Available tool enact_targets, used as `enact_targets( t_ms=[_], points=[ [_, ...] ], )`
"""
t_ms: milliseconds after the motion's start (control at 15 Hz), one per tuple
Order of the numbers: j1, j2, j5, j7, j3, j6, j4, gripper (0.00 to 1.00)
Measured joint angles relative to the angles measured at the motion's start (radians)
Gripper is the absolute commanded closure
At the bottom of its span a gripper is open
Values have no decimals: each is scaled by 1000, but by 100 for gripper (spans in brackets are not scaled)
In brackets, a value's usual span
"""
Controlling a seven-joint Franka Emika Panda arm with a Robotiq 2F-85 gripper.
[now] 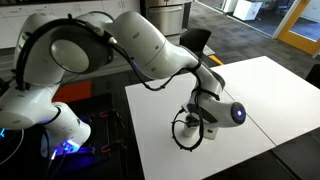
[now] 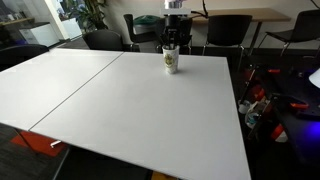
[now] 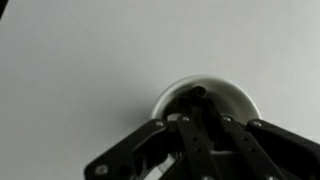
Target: Take the pen out of the cup and put it on the table
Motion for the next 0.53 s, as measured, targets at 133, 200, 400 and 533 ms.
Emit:
enact_targets(
  t_ms=[133, 200, 400, 533],
  points=[
    [-1, 3, 0, 0, 0, -5, 6, 95],
    [-2, 3, 0, 0, 0, -5, 7, 95],
    [-3, 3, 1, 0, 0, -5, 8, 95],
    [-3, 1, 1, 0, -1, -4, 8, 95]
  ],
)
